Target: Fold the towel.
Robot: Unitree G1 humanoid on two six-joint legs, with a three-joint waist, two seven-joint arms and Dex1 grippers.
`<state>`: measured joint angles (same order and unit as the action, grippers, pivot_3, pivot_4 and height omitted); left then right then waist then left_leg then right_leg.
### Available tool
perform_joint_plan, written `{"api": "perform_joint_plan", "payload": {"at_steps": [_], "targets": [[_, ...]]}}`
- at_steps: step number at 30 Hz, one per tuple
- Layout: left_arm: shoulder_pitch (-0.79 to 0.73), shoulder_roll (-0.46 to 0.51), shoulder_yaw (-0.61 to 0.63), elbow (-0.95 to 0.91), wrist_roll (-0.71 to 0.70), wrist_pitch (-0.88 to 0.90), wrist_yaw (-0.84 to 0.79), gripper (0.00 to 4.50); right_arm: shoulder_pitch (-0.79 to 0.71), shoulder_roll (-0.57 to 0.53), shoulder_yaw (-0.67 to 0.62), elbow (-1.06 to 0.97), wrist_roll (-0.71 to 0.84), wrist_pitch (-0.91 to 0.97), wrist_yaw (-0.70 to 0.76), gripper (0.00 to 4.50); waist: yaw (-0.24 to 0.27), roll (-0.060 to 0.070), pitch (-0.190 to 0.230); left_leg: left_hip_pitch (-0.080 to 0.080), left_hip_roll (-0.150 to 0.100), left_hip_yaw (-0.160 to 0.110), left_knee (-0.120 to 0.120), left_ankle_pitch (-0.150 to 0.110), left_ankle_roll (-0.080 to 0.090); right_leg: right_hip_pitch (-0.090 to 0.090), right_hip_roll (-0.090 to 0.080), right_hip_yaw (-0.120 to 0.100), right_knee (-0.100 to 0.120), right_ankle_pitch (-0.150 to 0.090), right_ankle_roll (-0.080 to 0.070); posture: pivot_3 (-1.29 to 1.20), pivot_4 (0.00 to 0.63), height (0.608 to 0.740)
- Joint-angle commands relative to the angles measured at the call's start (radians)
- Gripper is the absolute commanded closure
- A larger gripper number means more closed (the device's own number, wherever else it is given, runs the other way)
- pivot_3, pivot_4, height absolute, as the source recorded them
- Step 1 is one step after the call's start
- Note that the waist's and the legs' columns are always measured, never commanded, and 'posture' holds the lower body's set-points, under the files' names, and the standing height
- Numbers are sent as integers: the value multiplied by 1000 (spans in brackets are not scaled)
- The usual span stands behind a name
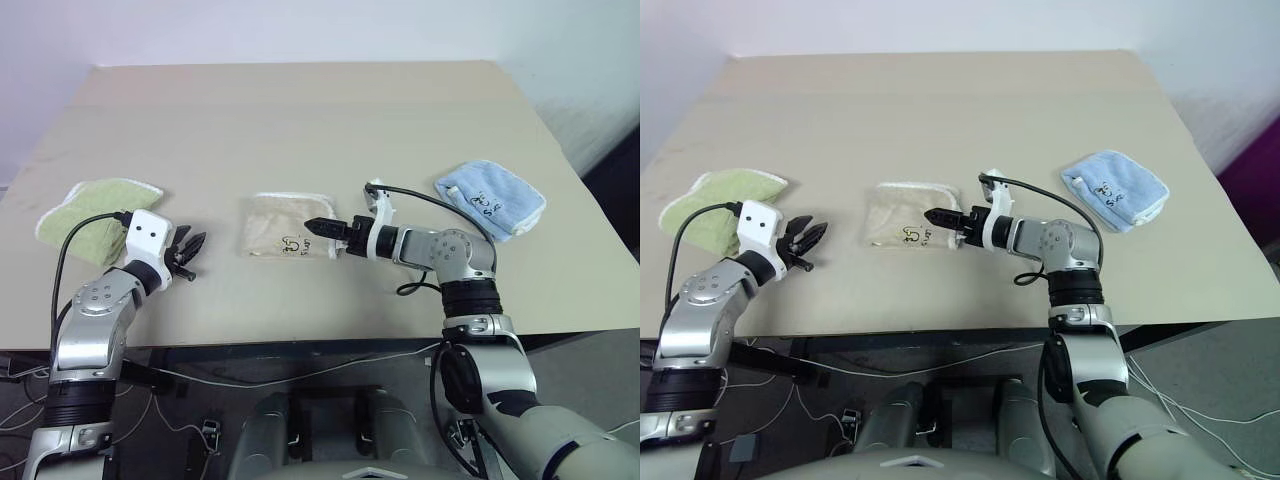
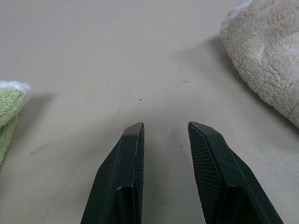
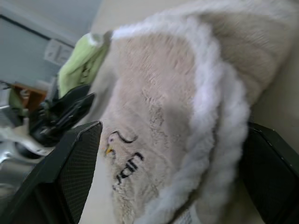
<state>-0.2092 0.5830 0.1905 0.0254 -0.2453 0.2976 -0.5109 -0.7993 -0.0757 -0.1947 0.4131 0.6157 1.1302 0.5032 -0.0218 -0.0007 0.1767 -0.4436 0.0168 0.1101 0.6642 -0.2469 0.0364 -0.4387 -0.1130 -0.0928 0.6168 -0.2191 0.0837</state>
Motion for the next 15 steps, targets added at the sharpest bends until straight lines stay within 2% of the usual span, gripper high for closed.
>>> {"api": "perform_joint_plan", "payload": {"at_steps": [1,5,15], "targets": [[-18,-4,8,-26,4,-17,4,2963,-31,44,-47,-13,52,36,-39,38,1,0,0,0,0,0,0,0,0,0,0,0,0,0,0,0,150,740],[-15,-12,4,-32,5,-18,5,2963,-39,57,-87,-2,65,39,-75,914,1,0,0,0,0,0,0,0,0,0,0,0,0,0,0,0,150,740],[-14,-30,1,-61,-7,-13,-5,2963,-39,79,-203,-29,137,60,-159,4337,3,0,0,0,-1,0,0,0,0,0,0,0,0,0,0,0,150,740]]}}
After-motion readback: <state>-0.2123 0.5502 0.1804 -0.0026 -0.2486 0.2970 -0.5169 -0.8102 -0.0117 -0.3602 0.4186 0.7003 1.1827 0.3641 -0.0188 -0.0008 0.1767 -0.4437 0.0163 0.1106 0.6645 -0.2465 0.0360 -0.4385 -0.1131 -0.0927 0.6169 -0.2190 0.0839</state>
